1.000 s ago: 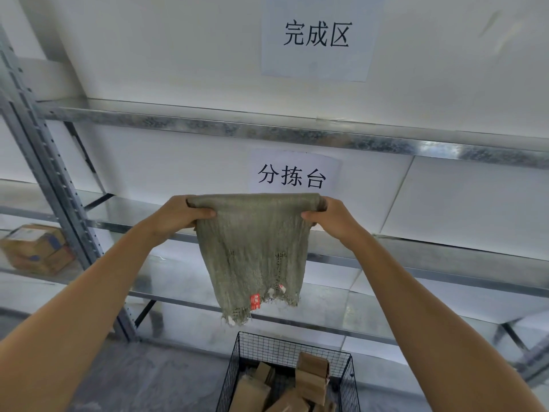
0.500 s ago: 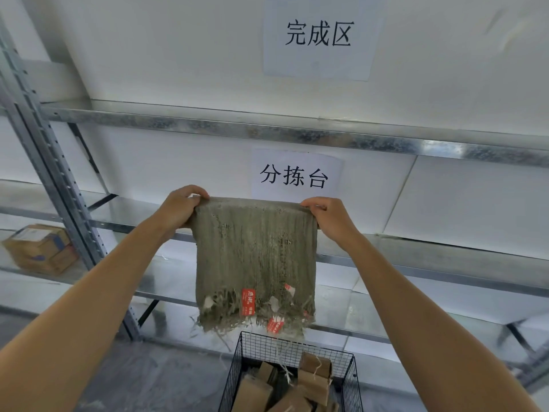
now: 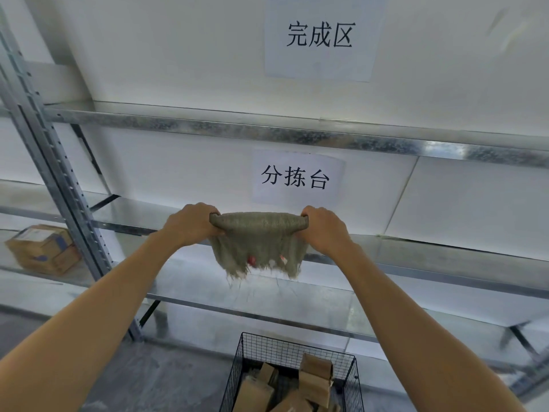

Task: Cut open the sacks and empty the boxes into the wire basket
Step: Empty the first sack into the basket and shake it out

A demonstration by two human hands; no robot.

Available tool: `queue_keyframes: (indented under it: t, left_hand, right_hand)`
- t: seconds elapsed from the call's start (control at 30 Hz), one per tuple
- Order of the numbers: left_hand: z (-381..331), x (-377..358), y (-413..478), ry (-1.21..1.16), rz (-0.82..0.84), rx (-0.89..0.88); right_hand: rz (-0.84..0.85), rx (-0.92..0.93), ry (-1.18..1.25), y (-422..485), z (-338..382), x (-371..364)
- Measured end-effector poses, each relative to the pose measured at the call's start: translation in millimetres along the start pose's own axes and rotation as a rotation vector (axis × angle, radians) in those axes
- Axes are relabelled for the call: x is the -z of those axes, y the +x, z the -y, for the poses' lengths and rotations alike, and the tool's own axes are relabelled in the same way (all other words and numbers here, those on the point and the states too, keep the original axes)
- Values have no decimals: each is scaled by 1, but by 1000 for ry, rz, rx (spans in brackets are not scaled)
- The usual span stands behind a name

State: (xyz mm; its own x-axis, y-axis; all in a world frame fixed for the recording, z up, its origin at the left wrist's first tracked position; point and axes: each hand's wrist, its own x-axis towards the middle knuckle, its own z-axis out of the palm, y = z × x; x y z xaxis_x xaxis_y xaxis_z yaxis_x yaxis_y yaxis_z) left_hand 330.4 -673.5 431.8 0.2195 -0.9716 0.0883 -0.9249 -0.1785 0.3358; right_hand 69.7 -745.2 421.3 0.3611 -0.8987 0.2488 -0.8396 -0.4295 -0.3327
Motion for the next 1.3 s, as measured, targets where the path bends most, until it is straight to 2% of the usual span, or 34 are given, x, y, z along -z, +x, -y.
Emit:
queue_keyframes:
  t: [0.13,0.27,0.4,0.53,0.67,0.77,0.9,1.0,1.1,1.17,1.3]
  left_hand:
    - [8,3,-1,-90,-5,38]
    - [24,8,-2,-377,110,61]
    - [29,13,-6,-553,153,141]
    - [27,13,-11,-697,40,162]
    - [15,11,-15,-703,-173,217]
    - [13,10,-16,-678,-227,224]
    - [12,10,-24,-559,-177,178]
    - [7,12,-31,-595,-119,163]
    - [2,14,-42,-685,-10,189]
    - [2,15,-50,-664,95,196]
    - [-2,13,-68,-464,186,129]
  right_hand:
    - [65,-14,94,2,-3,6]
    - [100,-19,398,6,-12,12]
    - [66,-71,506,10,-19,2]
    - [55,-154,667,6,-15,1]
    - [-50,-198,754,4,-10,-3]
    - [-73,-113,664,2,-7,-7]
    - [-71,22,570,2,-2,-2]
    - [-49,7,570,0,-1,3]
    - [106,10,617,-3,-2,5]
    - [241,28,610,-8,2,5]
    - [348,75,252,-11,3,-3]
